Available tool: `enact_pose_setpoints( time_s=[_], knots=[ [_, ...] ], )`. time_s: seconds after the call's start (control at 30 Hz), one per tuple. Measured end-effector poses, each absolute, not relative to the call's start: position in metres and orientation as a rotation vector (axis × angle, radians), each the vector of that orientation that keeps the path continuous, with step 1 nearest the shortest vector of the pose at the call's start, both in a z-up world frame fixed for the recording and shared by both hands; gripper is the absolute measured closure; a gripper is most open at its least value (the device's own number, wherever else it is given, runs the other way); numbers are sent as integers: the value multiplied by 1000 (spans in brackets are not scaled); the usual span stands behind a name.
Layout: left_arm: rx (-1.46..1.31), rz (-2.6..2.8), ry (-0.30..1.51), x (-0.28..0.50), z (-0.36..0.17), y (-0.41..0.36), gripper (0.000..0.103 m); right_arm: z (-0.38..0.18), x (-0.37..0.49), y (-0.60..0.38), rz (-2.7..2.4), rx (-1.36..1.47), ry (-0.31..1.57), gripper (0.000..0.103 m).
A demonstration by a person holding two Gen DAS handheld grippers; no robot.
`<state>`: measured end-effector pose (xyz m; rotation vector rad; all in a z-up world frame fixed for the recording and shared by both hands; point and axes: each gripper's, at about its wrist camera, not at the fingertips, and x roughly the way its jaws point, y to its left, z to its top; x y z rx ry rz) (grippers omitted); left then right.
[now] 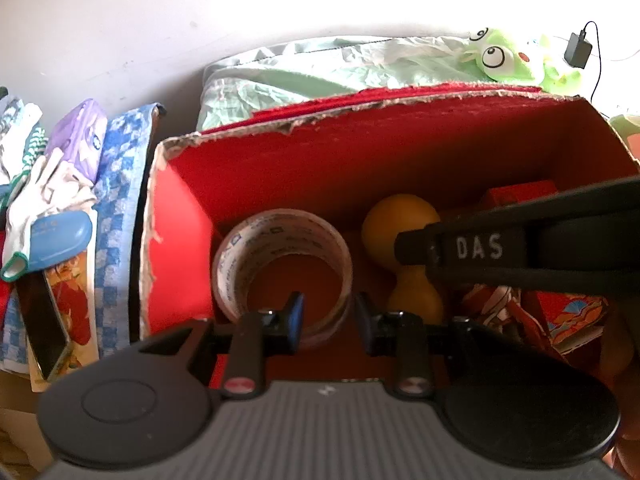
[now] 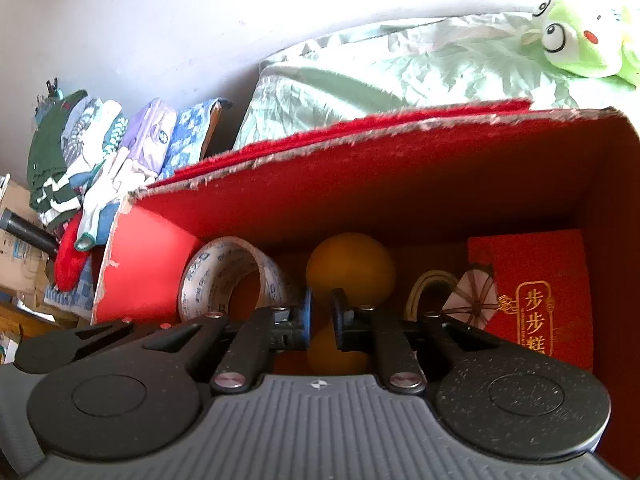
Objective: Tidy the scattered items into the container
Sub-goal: 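Lower the white tape roll to the box floor with the right gripper, then open the right gripper to release the tape roll inside the box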
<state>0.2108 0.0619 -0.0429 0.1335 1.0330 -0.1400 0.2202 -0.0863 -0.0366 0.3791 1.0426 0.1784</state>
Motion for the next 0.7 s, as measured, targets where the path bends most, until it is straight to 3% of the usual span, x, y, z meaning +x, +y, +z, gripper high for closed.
enact_pose_setpoints(
  time_s=[0.2,0.57,0.7],
  knots=[
    [144,-131,962,197,-25,55,50,-27,206,-101,145,394,995,83],
    [94,-60,879,150,12,56,53,3,154,-120,201,394,835,82],
    [57,7,907,129,16,56,52,13,137,-115,205,305,780,77]
  ],
)
